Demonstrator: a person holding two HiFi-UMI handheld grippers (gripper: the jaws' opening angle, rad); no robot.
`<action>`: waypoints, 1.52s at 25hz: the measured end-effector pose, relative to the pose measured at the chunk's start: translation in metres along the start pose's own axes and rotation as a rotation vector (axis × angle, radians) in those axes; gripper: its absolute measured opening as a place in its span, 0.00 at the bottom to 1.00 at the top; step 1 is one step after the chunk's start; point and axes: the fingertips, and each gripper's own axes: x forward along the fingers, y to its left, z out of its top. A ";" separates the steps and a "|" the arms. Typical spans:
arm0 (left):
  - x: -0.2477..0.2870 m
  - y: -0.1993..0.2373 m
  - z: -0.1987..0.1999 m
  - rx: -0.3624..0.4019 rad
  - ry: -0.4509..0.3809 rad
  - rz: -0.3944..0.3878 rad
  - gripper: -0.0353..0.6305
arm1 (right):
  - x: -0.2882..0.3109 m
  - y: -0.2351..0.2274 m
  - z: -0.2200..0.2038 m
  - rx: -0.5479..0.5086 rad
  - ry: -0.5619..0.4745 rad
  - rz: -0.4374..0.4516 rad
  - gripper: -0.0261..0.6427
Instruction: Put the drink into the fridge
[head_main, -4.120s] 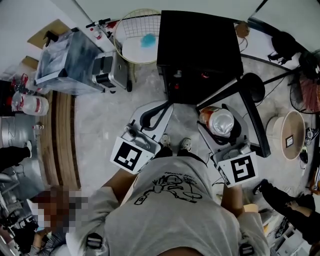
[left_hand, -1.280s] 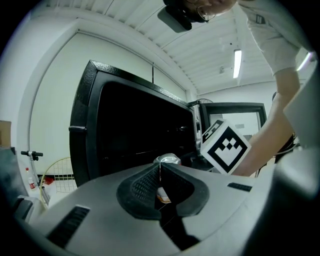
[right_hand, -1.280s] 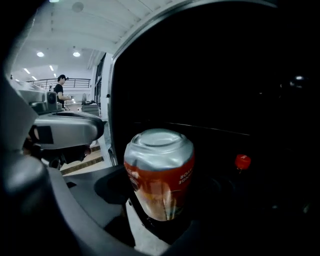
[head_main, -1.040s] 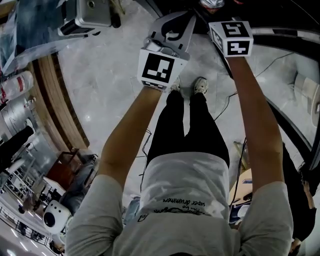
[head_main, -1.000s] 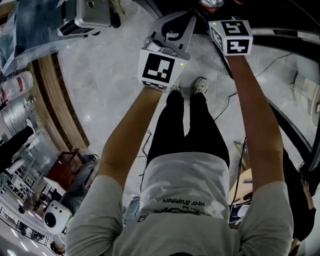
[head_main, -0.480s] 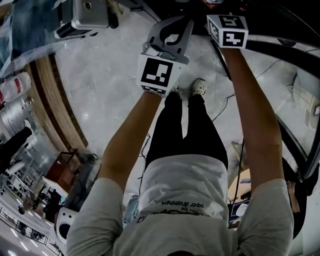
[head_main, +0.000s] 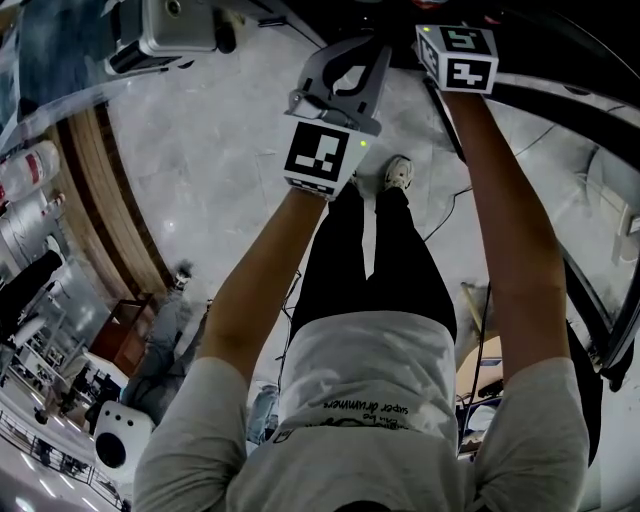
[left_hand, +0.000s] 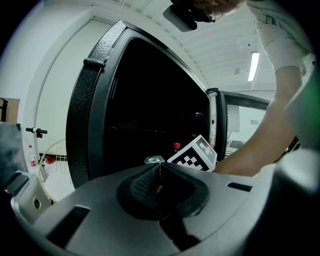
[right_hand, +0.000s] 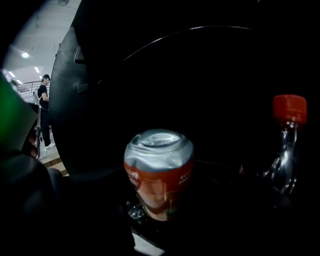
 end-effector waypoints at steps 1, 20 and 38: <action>0.000 0.001 -0.001 -0.001 0.001 0.000 0.09 | 0.002 0.000 0.001 -0.003 -0.004 0.002 0.55; -0.005 0.001 0.003 0.001 0.001 0.013 0.09 | -0.001 0.005 -0.002 0.035 -0.009 0.037 0.64; -0.014 -0.007 0.029 0.033 -0.015 0.020 0.09 | -0.056 0.007 0.011 0.049 -0.036 0.035 0.65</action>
